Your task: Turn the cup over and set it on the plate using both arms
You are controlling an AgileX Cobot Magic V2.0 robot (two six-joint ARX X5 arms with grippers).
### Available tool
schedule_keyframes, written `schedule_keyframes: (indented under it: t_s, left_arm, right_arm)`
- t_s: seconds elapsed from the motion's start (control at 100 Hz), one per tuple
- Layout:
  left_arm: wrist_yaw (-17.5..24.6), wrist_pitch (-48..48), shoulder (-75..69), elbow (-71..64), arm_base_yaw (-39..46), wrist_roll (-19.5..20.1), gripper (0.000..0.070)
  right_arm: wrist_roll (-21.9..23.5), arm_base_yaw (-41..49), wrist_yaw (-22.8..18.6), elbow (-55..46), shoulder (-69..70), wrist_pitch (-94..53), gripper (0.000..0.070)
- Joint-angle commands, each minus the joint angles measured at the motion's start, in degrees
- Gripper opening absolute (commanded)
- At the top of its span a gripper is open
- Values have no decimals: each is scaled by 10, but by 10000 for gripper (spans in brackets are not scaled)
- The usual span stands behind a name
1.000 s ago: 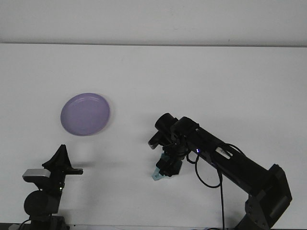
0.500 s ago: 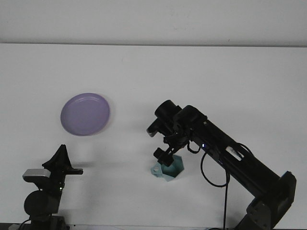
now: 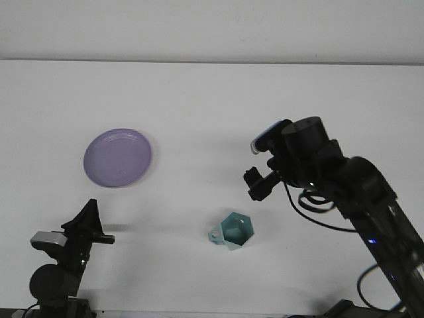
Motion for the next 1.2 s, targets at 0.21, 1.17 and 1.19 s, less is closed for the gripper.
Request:
schedule_keyframes:
  t_s: [0.21, 1.17, 1.19]
  left_arm:
    - [71, -43, 87, 128, -2, -21, 12]
    - [213, -494, 795, 737, -282, 199, 400]
    - [213, -500, 807, 747, -289, 202, 400]
  right_arm:
    - [43, -21, 70, -285, -240, 230, 530]
    - [72, -45, 236, -712, -701, 440, 522]
    - [72, -45, 236, -712, -701, 440, 522]
